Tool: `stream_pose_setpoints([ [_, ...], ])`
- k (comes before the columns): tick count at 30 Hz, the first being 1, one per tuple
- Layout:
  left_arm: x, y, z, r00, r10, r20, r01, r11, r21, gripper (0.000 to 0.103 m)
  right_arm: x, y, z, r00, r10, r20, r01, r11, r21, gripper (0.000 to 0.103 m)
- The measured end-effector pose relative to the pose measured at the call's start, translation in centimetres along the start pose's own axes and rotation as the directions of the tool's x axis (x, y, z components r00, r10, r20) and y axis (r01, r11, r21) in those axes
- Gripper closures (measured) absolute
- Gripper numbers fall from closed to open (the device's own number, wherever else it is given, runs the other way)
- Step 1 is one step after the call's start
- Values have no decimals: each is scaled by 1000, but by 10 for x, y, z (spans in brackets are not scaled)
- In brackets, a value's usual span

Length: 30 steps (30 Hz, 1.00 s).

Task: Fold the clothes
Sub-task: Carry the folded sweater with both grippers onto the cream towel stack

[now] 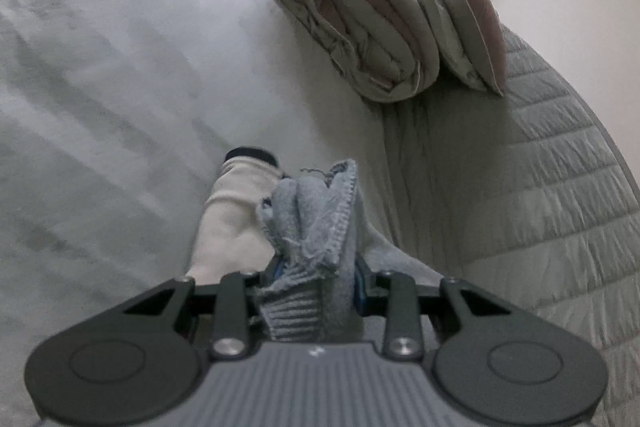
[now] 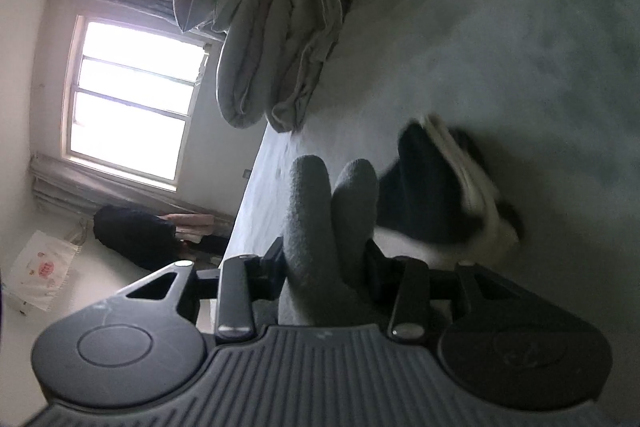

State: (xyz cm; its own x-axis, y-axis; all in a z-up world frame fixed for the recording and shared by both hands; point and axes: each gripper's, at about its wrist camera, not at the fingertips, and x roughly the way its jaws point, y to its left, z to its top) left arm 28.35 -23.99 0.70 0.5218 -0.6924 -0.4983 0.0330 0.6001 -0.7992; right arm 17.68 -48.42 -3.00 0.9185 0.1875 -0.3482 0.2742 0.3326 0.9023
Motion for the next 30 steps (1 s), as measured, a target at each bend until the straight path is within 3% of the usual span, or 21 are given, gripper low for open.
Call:
stream_pose_setpoints([
  [6,38,2,3,999,-19,31,19,1000,-14,70,29,-7,36,1000,-19,23,20,999,-41,60],
  [10,56,14,-1,998,7,62,-8,1000,16,69,45,-26,47,999,-32,32,33,999,-42,60],
  [12,61,21,-1,997,26,79,-30,999,44,63,52,-36,46,998,-57,33,59,997,-53,60],
  [17,65,14,6,993,58,106,-71,990,124,61,61,-49,34,995,-78,62,85,989,-122,53],
  [21,45,3,12,973,72,219,-106,983,148,55,52,-35,36,988,-106,109,126,974,-188,43],
  [24,35,-8,18,966,45,253,-96,977,193,55,43,-16,35,966,-149,213,209,932,-296,43],
  [27,33,-17,16,966,10,259,-81,961,263,58,39,5,25,935,-154,320,289,853,-434,43],
  [30,40,-19,8,968,1,250,-87,938,336,72,46,14,9,935,-124,331,296,787,-541,56],
])
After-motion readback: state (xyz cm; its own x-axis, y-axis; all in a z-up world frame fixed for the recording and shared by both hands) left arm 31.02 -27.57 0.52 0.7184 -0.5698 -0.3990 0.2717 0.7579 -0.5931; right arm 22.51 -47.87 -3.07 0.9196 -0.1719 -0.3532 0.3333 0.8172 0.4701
